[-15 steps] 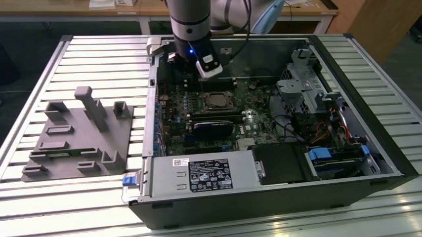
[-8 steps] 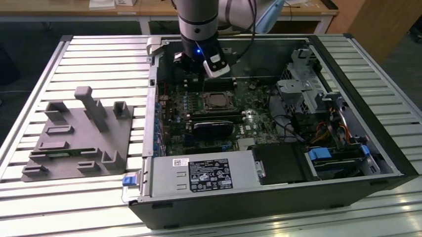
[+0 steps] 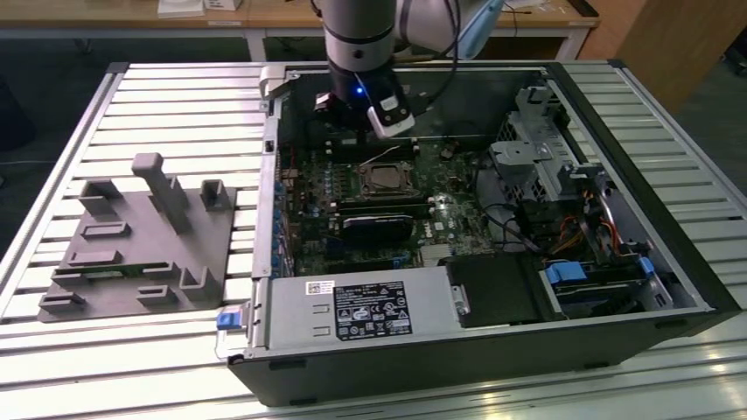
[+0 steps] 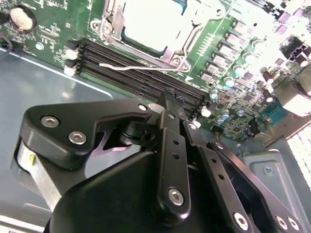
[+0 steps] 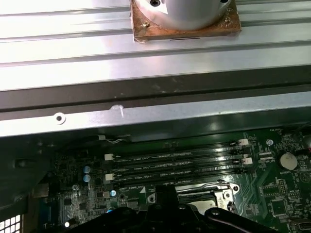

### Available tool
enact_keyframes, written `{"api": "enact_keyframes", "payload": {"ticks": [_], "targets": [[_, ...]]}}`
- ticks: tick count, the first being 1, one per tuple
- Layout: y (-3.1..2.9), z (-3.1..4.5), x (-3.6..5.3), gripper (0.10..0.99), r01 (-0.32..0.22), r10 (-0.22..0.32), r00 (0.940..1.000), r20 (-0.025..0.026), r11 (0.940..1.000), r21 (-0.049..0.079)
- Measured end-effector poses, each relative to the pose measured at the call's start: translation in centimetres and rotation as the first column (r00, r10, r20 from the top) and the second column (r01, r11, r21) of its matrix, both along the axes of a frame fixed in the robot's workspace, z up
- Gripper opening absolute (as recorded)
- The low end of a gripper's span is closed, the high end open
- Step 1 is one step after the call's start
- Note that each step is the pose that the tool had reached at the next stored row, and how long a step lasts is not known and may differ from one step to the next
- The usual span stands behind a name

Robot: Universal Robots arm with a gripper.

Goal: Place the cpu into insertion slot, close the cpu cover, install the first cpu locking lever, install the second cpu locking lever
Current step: 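Install the first cpu locking lever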

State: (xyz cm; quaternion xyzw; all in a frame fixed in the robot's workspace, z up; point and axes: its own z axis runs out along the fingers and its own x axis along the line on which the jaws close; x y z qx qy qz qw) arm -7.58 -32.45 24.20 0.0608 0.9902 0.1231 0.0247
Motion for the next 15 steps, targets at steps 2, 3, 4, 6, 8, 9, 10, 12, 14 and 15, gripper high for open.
{"api": "enact_keyframes", "payload": {"ticks": [2, 3, 4, 6, 8, 9, 10, 12, 14, 15], "targets": [[0.00, 0.00, 0.02, 0.106, 0.000, 0.000, 1.0000, 0.0001, 1.0000, 0.000], [0.00, 0.00, 0.02, 0.106, 0.000, 0.000, 1.0000, 0.0002, 1.0000, 0.000], [0.00, 0.00, 0.03, 0.106, 0.000, 0.000, 1.0000, 0.0002, 1.0000, 0.000], [0.00, 0.00, 0.03, 0.106, 0.000, 0.000, 1.0000, 0.0001, 1.0000, 0.000], [0.00, 0.00, 0.03, 0.106, 0.000, 0.000, 1.0000, 0.0002, 1.0000, 0.000], [0.01, -0.01, 0.04, 0.106, 0.000, 0.000, 1.0000, 0.0004, 1.0000, 0.000], [0.00, -0.02, 0.02, 0.106, 0.000, 0.000, 1.0000, 0.0067, 1.0000, 0.000], [-0.03, -0.19, -0.09, 0.106, 0.000, 0.000, 0.9955, 0.0952, 1.0000, 0.000], [-0.06, -0.27, -0.09, 0.106, 0.000, 0.000, 0.9936, 0.1129, 1.0000, 0.000], [-0.08, -0.33, -0.09, 0.106, 0.000, 0.000, 0.9929, 0.1193, 1.0000, 0.000]]}}
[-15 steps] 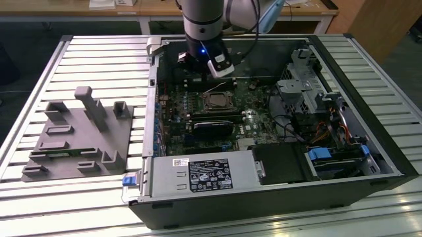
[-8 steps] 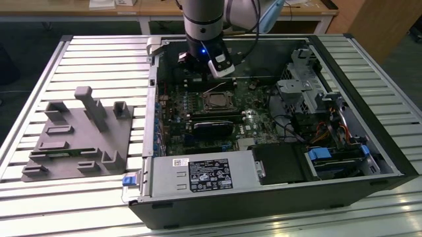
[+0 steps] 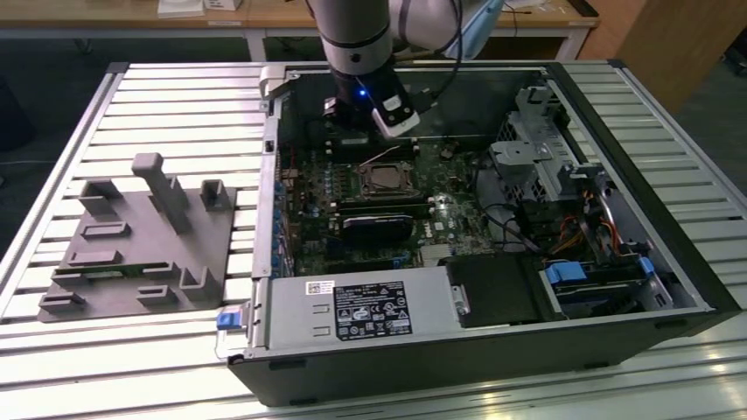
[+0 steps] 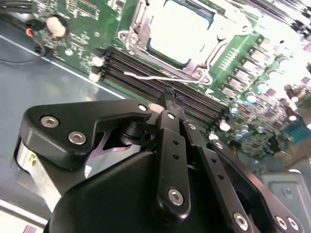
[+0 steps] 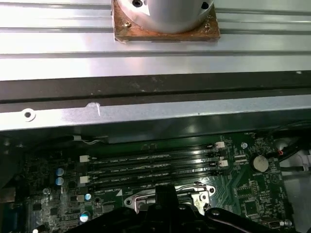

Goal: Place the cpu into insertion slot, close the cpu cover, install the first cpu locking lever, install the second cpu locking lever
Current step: 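Install the first cpu locking lever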

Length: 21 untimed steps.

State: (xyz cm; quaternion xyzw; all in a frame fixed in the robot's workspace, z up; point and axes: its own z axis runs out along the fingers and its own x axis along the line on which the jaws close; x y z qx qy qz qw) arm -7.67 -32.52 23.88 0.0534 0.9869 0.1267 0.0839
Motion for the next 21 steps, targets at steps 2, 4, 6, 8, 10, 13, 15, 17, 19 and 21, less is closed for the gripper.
{"api": "enact_keyframes", "payload": {"ticks": [2, 4, 6, 8, 10, 13, 15, 17, 19, 21], "targets": [[-0.03, -0.12, 0.00, 0.106, 0.000, 0.000, 1.0000, 0.0065, 1.0000, 0.003], [-0.06, -0.26, 0.01, 0.106, 0.000, 0.000, 1.0000, 0.0092, 1.0000, 0.008], [-0.10, -0.44, 0.03, 0.106, 0.000, 0.000, 0.9999, 0.0104, 0.9999, 0.013], [-0.14, -0.64, 0.07, 0.106, 0.000, 0.000, 0.9999, 0.0108, 0.9998, 0.018], [-0.17, -0.86, 0.15, 0.106, 0.000, 0.000, 0.9999, 0.0109, 0.9997, 0.022], [-0.17, -1.27, 0.37, 0.106, 0.000, 0.000, 0.9999, 0.0109, 0.9997, 0.024], [-0.17, -1.47, 0.72, 0.106, 0.000, 0.000, 0.9999, 0.0109, 0.9997, 0.025], [-0.17, -1.65, 1.03, 0.106, 0.001, -0.001, 0.9999, 0.0110, 0.9997, 0.026], [-0.17, -1.82, 1.27, 0.106, 0.003, -0.004, 0.9999, 0.0110, 0.9996, 0.027], [-0.17, -1.98, 1.35, 0.106, 0.017, -0.017, 0.9998, 0.0110, 0.9995, 0.027]]}}
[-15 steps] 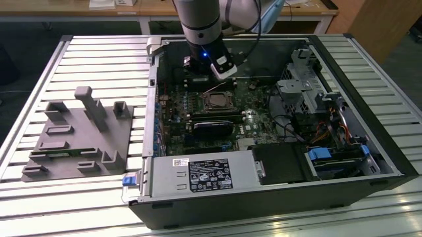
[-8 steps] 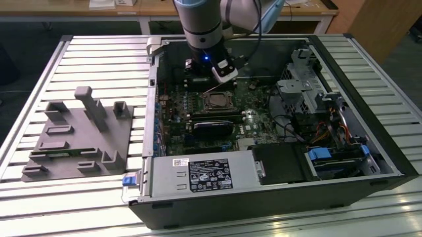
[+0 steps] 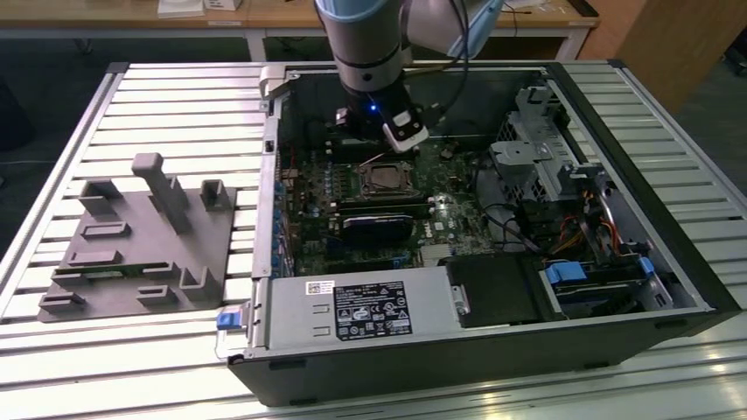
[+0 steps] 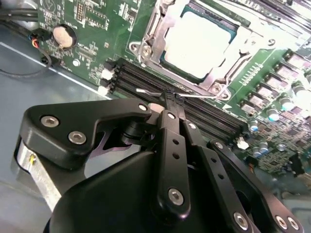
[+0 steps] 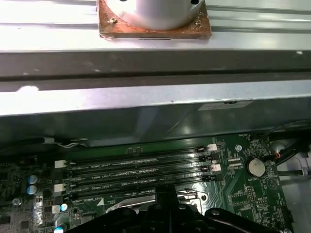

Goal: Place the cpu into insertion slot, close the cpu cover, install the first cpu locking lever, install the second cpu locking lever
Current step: 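Install the first cpu locking lever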

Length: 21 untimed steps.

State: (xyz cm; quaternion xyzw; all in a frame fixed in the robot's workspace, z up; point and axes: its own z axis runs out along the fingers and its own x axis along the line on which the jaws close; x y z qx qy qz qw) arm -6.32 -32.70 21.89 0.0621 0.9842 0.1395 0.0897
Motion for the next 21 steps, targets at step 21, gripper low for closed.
{"api": "enact_keyframes", "payload": {"ticks": [21], "targets": [[1.12, -1.05, 0.20, 0.106, 0.085, -0.085, 0.9963, 0.0000, 0.9963, -0.001]]}}
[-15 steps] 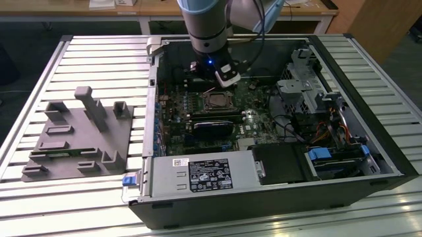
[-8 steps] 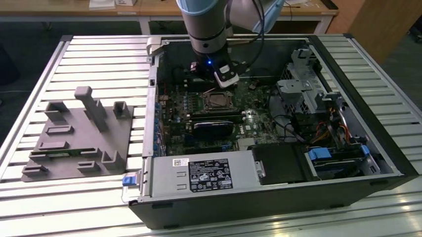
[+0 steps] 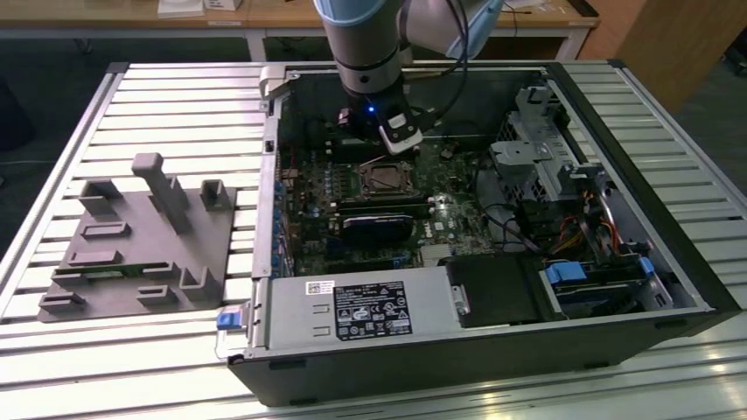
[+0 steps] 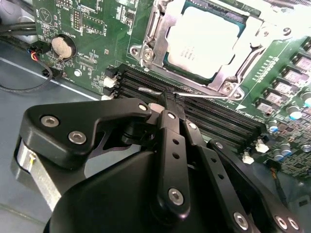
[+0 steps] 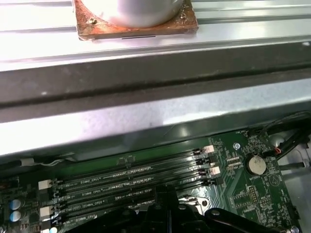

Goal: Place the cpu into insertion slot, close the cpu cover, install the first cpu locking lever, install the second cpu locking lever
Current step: 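Install the first cpu locking lever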

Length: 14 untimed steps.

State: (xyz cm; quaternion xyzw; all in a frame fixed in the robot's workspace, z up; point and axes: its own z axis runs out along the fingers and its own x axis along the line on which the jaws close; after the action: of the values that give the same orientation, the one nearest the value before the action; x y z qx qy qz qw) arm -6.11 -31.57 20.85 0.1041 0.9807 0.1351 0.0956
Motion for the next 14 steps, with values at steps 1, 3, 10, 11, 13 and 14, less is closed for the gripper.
{"api": "enact_keyframes", "payload": {"ticks": [1, 3, 10, 11, 13, 14], "targets": [[0.01, 0.00, 0.02, 0.106, 0.000, 0.000, 1.0000, 0.0001, 1.0000, -0.001], [0.01, 0.00, 0.02, 0.106, 0.000, 0.000, 1.0000, 0.0001, 1.0000, -0.001], [0.02, -0.18, 0.03, 0.106, 0.009, -0.009, 1.0000, 0.0018, 0.9999, -0.009], [0.01, -0.18, 0.03, 0.106, 0.010, -0.010, 0.9999, 0.0016, 0.9999, -0.010], [0.02, -0.21, 0.03, 0.106, 0.011, -0.011, 0.9999, 0.0018, 0.9999, -0.010], [0.03, -0.23, 0.02, 0.106, 0.012, -0.012, 0.9999, 0.0019, 0.9998, -0.013]]}}
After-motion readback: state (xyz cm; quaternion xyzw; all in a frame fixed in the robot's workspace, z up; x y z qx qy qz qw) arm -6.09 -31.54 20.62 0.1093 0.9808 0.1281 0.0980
